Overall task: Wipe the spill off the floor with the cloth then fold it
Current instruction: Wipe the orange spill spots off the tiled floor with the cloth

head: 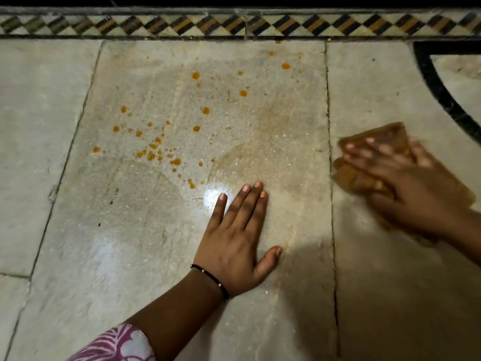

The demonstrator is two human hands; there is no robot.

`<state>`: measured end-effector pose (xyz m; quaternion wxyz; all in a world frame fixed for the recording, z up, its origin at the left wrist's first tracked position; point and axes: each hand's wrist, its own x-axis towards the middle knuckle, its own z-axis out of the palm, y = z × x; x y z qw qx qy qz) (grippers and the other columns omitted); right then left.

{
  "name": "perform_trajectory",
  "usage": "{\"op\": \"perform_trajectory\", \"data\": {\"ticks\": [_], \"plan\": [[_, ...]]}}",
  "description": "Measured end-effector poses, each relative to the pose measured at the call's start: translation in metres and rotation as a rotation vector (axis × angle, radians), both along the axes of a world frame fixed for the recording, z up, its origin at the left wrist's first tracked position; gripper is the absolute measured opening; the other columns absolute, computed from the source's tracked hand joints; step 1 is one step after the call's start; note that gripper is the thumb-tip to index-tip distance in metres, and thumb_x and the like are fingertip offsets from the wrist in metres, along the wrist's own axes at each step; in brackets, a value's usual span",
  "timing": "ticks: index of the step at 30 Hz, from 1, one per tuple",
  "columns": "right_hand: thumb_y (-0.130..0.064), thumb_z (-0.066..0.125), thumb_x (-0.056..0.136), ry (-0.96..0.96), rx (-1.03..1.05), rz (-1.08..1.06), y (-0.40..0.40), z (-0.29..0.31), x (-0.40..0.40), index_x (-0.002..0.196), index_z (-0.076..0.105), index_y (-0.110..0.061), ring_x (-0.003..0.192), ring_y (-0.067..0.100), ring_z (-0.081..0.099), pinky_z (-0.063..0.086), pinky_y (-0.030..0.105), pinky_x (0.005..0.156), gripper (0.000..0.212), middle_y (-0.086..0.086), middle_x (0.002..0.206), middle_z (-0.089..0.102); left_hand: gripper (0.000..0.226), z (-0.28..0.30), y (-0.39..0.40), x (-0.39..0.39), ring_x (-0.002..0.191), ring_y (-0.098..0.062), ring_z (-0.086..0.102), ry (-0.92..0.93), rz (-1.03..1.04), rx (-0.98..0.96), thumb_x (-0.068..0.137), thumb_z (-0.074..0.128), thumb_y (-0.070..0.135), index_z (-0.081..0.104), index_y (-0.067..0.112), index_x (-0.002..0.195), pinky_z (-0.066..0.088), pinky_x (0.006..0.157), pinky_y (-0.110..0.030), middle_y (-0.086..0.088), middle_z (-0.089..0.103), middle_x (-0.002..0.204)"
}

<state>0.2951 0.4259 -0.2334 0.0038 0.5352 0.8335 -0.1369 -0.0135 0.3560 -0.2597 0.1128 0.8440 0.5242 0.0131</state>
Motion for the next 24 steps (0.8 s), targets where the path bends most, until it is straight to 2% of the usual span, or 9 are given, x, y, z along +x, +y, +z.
{"op": "perform_trajectory", "data": {"ticks": [3,6,11,14,16,20,24], "plan": [[-0.055,0.024,0.08,-0.018,0.007,-0.233,0.037,0.003,0.019,0.148,0.024,-0.037,0.145,0.014,0.015,0.004,0.055,0.112,0.07,-0.011,0.156,0.023,0.082,0.001,0.001,0.0,0.147,-0.019,0.006,0.002,-0.006,-0.011,0.087,0.037,0.059,0.021,0.009,0.15,0.009,0.118,-0.048,-0.007,0.013,0.159],[-0.05,0.025,0.081,-0.049,0.002,-0.272,0.074,0.0,-0.011,0.148,0.024,-0.036,0.146,0.015,0.009,0.0,0.057,0.113,0.068,-0.014,0.157,0.016,0.082,0.001,0.0,0.0,0.147,-0.019,0.005,0.005,-0.008,-0.015,0.087,0.036,0.059,0.02,0.009,0.15,0.009,0.118,-0.048,-0.007,0.012,0.159],[-0.051,0.021,0.077,-0.088,-0.011,0.065,0.047,-0.006,-0.08,0.148,0.021,-0.036,0.146,0.014,0.009,-0.009,0.055,0.111,0.073,-0.013,0.157,0.019,0.083,0.0,0.0,0.001,0.147,-0.021,0.007,0.018,-0.007,0.009,0.088,0.034,0.059,0.019,0.007,0.15,0.01,0.118,-0.048,-0.009,0.012,0.159],[-0.046,0.031,0.081,-0.067,0.054,0.232,-0.007,-0.008,-0.071,0.147,0.028,-0.031,0.143,0.015,0.018,0.001,0.059,0.112,0.067,-0.012,0.154,0.026,0.083,-0.002,-0.001,0.0,0.147,-0.023,0.007,0.009,-0.001,0.013,0.088,0.033,0.059,0.017,0.006,0.15,0.009,0.118,-0.048,-0.011,0.011,0.159],[-0.044,0.037,0.081,-0.081,0.029,0.276,-0.029,-0.007,-0.044,0.146,0.029,-0.034,0.142,0.013,0.02,0.008,0.06,0.111,0.066,-0.013,0.152,0.028,0.083,-0.003,-0.001,0.001,0.147,-0.023,0.008,0.001,0.002,0.022,0.088,0.032,0.059,0.017,0.005,0.15,0.008,0.118,-0.048,-0.012,0.011,0.159],[-0.05,0.028,0.08,-0.127,-0.052,0.063,0.009,0.007,-0.003,0.147,0.02,-0.042,0.144,0.014,0.015,0.008,0.062,0.111,0.068,-0.011,0.155,0.026,0.085,-0.004,-0.002,0.001,0.147,-0.024,0.003,0.011,0.007,0.034,0.089,0.03,0.059,0.014,0.003,0.15,0.006,0.118,-0.047,-0.013,0.007,0.159],[-0.05,0.024,0.081,-0.064,-0.04,-0.11,0.084,0.003,-0.052,0.147,0.023,-0.041,0.145,0.015,0.011,0.001,0.062,0.112,0.067,-0.013,0.157,0.02,0.091,-0.001,-0.004,0.001,0.147,-0.029,-0.003,0.0,0.046,0.098,0.087,0.035,0.06,0.01,0.0,0.15,-0.001,0.118,-0.046,-0.018,0.0,0.158]]}}
